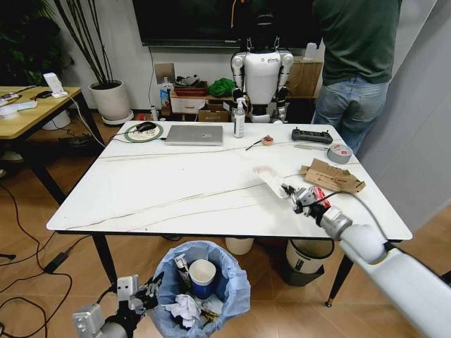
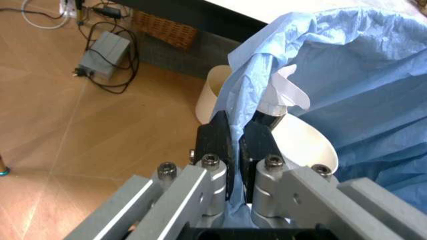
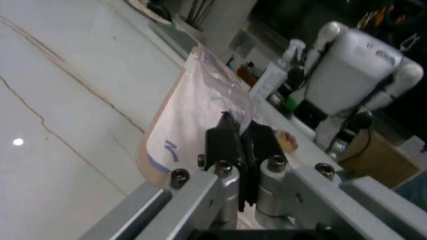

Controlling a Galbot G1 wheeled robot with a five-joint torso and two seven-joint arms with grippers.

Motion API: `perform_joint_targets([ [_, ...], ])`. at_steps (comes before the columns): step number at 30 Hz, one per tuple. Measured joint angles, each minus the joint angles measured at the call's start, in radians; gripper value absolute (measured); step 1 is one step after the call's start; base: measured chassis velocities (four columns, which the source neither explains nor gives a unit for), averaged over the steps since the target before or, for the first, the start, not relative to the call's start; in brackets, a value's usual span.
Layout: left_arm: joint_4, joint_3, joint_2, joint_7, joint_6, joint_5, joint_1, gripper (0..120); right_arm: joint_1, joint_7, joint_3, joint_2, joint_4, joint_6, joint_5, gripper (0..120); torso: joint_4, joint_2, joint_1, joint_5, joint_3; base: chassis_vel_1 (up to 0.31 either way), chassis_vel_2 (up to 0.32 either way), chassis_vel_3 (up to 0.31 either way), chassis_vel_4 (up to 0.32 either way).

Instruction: Pick up the trash bin and place the trash from the table into it.

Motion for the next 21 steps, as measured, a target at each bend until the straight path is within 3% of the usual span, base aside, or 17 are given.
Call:
perform_joint_targets([
  [2,0.001,0.003,0.002,-0.002,0.001,-0.001,-0.003,0,-0.011,-0.003,0.007,-0.027,0.034,-0.002,0.018,0,0.0000,0.000,0.000,0.0008,0.000,0.000,0.000,0.000,0.000],
  [5,0.006,0.015,0.014,-0.006,0.002,-0.012,-0.024,0,-0.041,-0.009,0.033,-0.126,0.165,-0.004,0.119,0,-0.0004,0.000,0.000,-0.0004,0.000,0.000,0.000,0.000,0.000],
  [7,0.007,0.021,0.018,-0.006,0.003,-0.018,-0.033,0,-0.054,-0.015,0.041,-0.182,0.251,-0.003,0.192,0,-0.0002,0.000,0.000,0.0007,0.000,0.000,0.000,0.000,0.000],
  [14,0.005,0.028,0.019,-0.003,0.003,-0.027,-0.044,0,-0.054,-0.037,0.027,-0.257,0.444,0.029,0.336,0,0.0001,0.000,0.000,0.0005,0.000,0.000,0.000,0.000,0.000],
  [21,-0.002,0.024,0.027,-0.002,0.006,-0.048,-0.051,0,-0.086,-0.081,-0.032,-0.286,0.512,0.110,0.389,0,-0.0001,0.000,0.000,0.0003,0.000,0.000,0.000,0.000,0.000],
])
